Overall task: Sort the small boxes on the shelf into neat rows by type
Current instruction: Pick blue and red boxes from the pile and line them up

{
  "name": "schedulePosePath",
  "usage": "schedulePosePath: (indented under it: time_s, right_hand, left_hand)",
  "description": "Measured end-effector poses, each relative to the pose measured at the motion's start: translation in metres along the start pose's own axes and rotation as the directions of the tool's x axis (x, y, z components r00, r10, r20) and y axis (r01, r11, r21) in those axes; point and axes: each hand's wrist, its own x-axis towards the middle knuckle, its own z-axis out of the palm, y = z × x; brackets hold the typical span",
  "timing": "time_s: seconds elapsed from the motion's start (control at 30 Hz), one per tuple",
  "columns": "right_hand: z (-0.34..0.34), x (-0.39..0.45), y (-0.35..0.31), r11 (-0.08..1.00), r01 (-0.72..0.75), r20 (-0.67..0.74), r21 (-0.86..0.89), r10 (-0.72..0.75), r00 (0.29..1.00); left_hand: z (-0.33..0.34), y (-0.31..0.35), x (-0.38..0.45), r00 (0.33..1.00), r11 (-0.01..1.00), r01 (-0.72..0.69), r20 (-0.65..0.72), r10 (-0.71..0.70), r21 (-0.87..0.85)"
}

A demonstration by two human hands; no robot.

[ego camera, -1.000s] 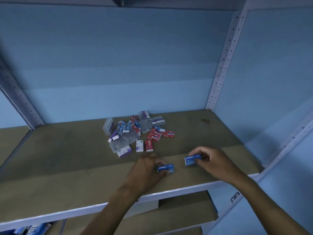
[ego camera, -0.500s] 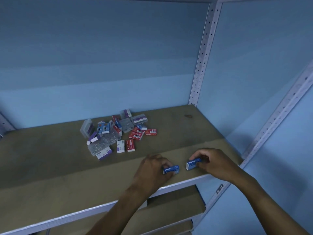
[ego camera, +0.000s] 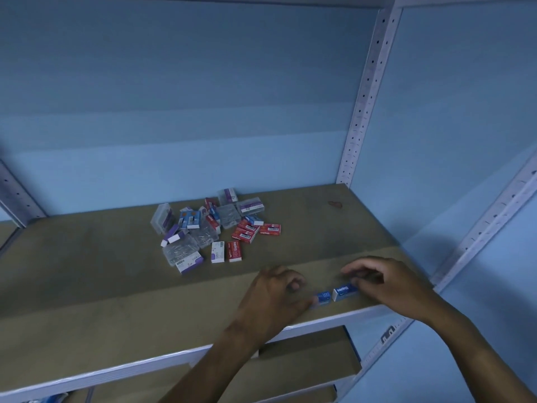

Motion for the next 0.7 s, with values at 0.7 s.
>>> schedulePosePath:
  time_s: [0.7]
  right_hand:
    - [0.096, 0.15, -0.076, 0.891, 0.135, 0.118, -0.433, -0.093, 0.989]
  left_hand:
    - [-0.058, -0.078, 0.004, 0.977, 0.82, 0.211, -0.083, -0.198, 0.531]
